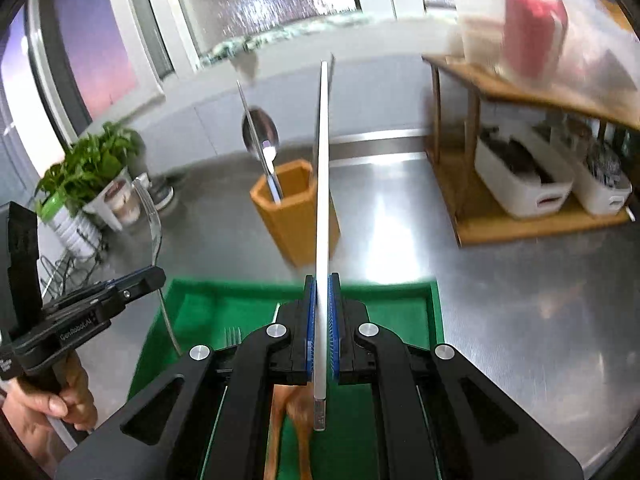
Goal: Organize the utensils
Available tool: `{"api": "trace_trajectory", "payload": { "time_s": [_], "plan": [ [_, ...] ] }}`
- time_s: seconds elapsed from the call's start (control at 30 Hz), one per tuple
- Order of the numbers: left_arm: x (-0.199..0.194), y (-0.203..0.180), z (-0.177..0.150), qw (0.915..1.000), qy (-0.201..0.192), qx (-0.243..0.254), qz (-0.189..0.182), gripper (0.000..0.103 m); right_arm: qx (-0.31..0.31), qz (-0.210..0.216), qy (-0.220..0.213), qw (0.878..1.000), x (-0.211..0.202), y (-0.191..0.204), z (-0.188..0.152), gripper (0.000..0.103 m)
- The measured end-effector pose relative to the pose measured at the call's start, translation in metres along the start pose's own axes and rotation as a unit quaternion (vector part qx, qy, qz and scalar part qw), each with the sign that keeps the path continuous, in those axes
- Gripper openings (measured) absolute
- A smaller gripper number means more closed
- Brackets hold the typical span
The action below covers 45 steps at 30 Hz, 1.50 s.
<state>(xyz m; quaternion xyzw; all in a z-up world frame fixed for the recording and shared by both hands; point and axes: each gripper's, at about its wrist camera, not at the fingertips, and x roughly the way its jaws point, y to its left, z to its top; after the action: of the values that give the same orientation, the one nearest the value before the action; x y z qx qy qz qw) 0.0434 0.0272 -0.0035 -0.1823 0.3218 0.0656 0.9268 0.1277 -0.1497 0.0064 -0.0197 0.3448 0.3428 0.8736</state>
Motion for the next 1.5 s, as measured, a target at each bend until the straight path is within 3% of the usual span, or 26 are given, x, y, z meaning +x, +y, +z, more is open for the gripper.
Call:
{"api": "trace_trajectory", "payload": {
  "time_s": [0.47, 0.7, 0.97, 1.13, 1.5],
  "plan": [
    [0.022, -0.011, 0.085, 0.9909, -0.132, 0.0, -0.026, 0.005, -0.001, 0.029, -0.12, 0.992, 0.034, 0.012, 0.098, 0.006],
    [0.051, -0.008, 0.113, 0.9892, -0.144, -0.003, -0.028, 0.005, 0.011, 0.024, -0.136, 0.99, 0.065, 0.011, 0.116, 0.006],
    [0.082, 0.001, 0.108, 0.9914, -0.127, -0.008, -0.028, 0.005, 0.004, 0.016, -0.126, 0.992, 0.096, 0.007, 0.109, 0.006],
    [0.081, 0.005, 0.102, 0.9877, -0.15, 0.001, -0.045, 0.005, -0.006, 0.016, -0.12, 0.993, 0.098, 0.004, 0.096, 0.006],
    [0.094, 0.004, 0.106, 0.9857, -0.165, 0.002, -0.033, 0.005, 0.006, 0.013, -0.102, 0.995, 0.105, -0.003, 0.083, 0.006]
  ]
}}
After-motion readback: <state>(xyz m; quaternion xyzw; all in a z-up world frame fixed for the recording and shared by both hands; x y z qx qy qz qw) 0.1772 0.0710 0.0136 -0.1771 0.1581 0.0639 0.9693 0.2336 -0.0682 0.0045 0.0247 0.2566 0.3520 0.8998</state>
